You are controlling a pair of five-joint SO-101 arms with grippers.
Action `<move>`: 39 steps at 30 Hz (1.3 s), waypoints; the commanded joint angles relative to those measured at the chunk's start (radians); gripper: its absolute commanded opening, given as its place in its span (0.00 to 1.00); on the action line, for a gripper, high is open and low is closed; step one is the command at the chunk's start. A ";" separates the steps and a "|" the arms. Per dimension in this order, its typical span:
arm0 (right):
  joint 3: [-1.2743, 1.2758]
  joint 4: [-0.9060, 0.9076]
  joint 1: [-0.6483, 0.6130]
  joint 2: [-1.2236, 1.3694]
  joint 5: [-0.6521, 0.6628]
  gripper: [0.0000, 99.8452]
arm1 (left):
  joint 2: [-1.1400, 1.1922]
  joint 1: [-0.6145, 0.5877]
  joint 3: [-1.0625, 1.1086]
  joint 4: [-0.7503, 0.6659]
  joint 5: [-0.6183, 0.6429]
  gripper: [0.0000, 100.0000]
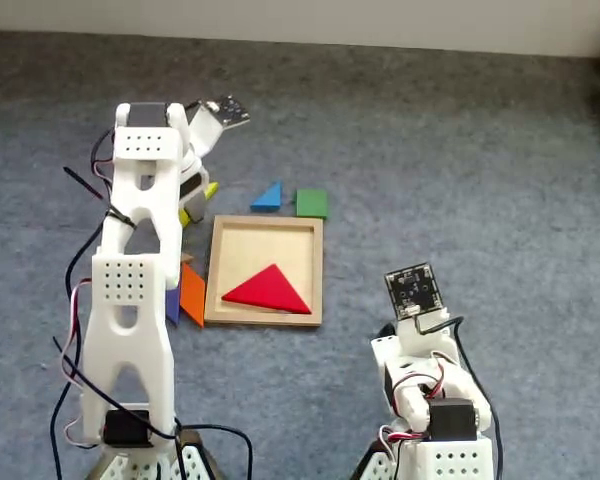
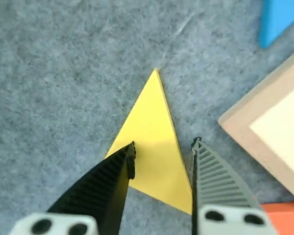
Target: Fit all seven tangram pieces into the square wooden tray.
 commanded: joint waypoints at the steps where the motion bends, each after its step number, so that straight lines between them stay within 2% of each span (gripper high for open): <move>1: 0.116 -0.021 0.013 -0.016 -0.006 0.08 | -0.147 -0.007 0.104 0.025 0.000 0.20; 7: 0.116 -0.021 0.013 -0.016 -0.006 0.08 | -0.311 -0.028 0.291 0.017 0.040 0.20; 12: 0.116 -0.021 0.013 -0.016 -0.006 0.08 | -0.309 -0.065 0.300 -0.061 0.140 0.21; 18: 0.116 -0.021 0.013 -0.016 -0.006 0.08 | -0.239 -0.064 0.292 -0.138 0.267 0.28; 22: 0.116 -0.021 0.015 -0.016 -0.006 0.08 | -0.168 -0.065 0.292 -0.232 0.273 0.28; 29: 0.116 -0.022 0.015 -0.016 -0.006 0.08 | -0.085 -0.050 0.292 -0.313 0.267 0.28; 35: 0.116 -0.024 0.015 -0.016 -0.006 0.08 | -0.087 -0.047 0.292 -0.319 0.229 0.23; 39: 0.116 -0.024 0.015 -0.016 -0.006 0.08 | -0.163 -0.053 0.292 -0.318 0.279 0.26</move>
